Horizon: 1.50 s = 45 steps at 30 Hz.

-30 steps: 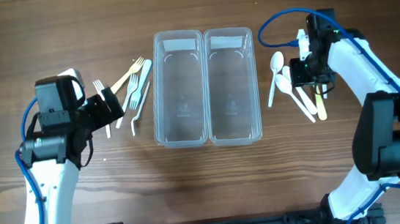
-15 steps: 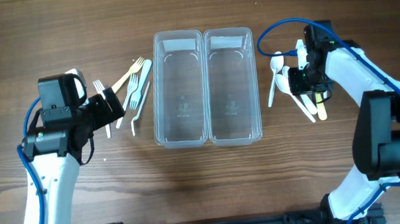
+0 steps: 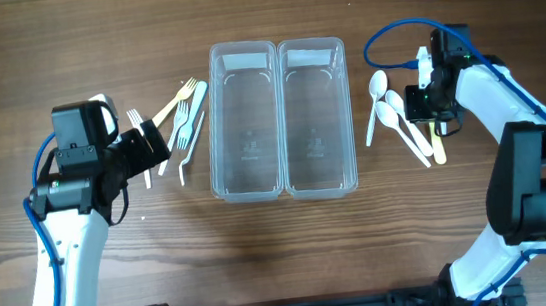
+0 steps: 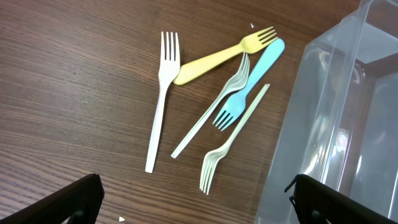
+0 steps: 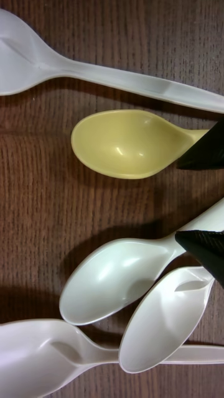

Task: Pack container
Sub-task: 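Lower the right gripper and grasp a white spoon, then carry the white spoon into the right compartment and release it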

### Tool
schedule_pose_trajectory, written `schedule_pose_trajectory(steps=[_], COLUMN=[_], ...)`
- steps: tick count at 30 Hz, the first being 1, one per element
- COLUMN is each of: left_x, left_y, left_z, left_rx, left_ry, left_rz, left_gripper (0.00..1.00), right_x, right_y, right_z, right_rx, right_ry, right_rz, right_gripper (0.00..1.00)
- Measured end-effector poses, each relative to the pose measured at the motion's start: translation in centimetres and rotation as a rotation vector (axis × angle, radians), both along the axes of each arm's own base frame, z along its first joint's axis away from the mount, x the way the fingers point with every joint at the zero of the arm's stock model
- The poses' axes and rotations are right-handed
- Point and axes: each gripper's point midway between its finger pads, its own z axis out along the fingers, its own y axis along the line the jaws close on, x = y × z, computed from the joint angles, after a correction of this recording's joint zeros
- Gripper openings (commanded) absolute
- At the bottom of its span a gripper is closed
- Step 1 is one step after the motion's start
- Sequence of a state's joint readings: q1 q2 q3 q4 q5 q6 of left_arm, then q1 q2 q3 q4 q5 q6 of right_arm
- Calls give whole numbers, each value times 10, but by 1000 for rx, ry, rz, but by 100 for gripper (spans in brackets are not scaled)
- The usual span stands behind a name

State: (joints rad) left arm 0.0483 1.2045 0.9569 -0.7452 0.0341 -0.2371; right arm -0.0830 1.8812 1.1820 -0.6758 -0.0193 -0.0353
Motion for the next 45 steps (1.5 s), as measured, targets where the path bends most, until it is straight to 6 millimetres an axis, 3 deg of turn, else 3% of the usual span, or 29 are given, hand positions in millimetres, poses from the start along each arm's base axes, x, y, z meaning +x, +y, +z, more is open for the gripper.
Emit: schedule_pose_trajectory(steps=[6,11,19,21,29,33,35,37,39,41,42,45], left_x=[0,0,0,0,0,0,0,0,0,0,0,0], left_y=[0,0,0,0,0,0,0,0,0,0,0,0], left_z=[0,0,0,0,0,0,0,0,0,0,0,0], left_rx=[0,0,0,0,0,0,1,0,0,0,0,0], left_ry=[0,0,0,0,0,0,0,2,2,2,2,2], left_rz=[0,0,0,0,0,0,0,0,0,0,0,0], left_gripper=[100,100,100,100,100,100,100,100,100,100,100,100], right_x=[-5,-16,-13,-13,-16,-37,-38,-26,-13,-11,-15,-21], right_y=[3,14,13,11,10,12,15,23,40,74,89,128], right_z=[-2,-15,-17,-17,-16,-11,11,49,104,171,186,195], right_rx=[15,66,61,49,51,64,79,101,125,176,204,263], right_ry=[15,30,-4,-14,-5,98,106,32,-105,-289,-324,-339], right_rz=[8,29,28,26,1,-24,-33,-19,9,68,80,119], right_gripper=[35,38,17,5,4,4,4,4,4,4,4,4])
